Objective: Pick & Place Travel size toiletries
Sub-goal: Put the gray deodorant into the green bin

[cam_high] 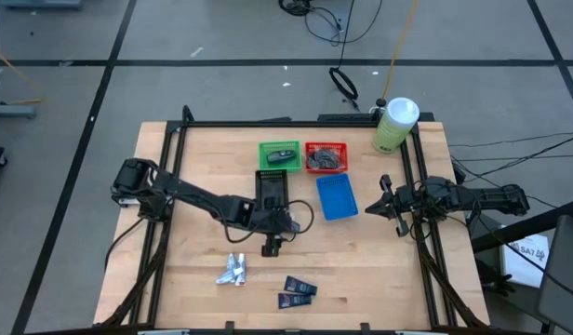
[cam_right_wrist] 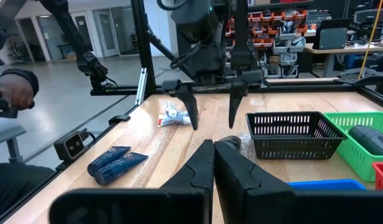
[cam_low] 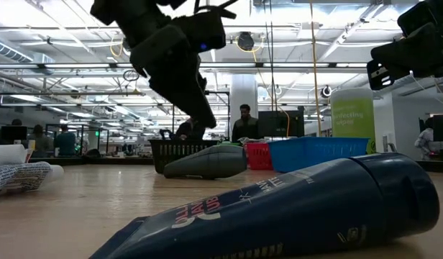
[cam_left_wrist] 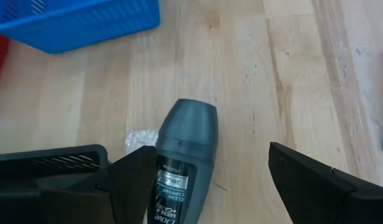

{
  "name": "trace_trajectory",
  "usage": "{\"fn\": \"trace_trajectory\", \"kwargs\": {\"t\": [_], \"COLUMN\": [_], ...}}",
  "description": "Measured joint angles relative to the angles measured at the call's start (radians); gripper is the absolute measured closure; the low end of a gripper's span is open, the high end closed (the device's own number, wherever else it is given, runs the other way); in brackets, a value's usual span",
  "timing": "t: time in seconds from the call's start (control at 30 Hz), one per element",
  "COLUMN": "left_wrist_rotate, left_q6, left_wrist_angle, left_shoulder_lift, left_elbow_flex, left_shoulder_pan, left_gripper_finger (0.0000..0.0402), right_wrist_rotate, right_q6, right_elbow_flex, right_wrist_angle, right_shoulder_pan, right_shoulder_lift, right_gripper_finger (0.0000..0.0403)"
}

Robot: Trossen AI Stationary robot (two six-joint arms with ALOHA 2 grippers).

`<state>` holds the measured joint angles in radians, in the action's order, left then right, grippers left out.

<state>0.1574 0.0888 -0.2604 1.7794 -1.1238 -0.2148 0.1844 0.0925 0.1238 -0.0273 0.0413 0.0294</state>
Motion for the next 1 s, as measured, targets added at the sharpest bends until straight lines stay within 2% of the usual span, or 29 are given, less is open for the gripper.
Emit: {"fn": "trace_trajectory", "kwargs": {"t": [0.27, 0.47, 0.83, 1.0], "left_wrist_rotate": [0.006, 0.061, 0.053, 0.023], "left_q6": [-0.011, -0.042, -0.041, -0.056], "left_wrist_angle": [0.080, 0.084, 0.120, 0.174], "left_shoulder_lift": [0.000, 0.000, 0.002, 0.061], "left_elbow_flex": [0.061, 0.087, 0.125, 0.125], "left_shoulder_pan": [-0.011, -0.006, 0.014, 0.014], "left_gripper_finger": [0.0103, 0.0103, 0.0103, 0.0103], "right_wrist_rotate": [0.000, 0.000, 0.000, 0.000], "right_q6": [0.000, 0.000, 0.000, 0.000], "right_elbow_flex": [0.000, 0.000, 0.000, 0.000], "right_wrist_angle": [0.000, 0.000, 0.000, 0.000], "right_shoulder_pan": [0.000, 0.000, 0.000, 0.000], "right_shoulder_lift": [0.000, 0.000, 0.000, 0.000], "right_gripper_finger": [0.0399, 0.0399, 0.0399, 0.0399]}}
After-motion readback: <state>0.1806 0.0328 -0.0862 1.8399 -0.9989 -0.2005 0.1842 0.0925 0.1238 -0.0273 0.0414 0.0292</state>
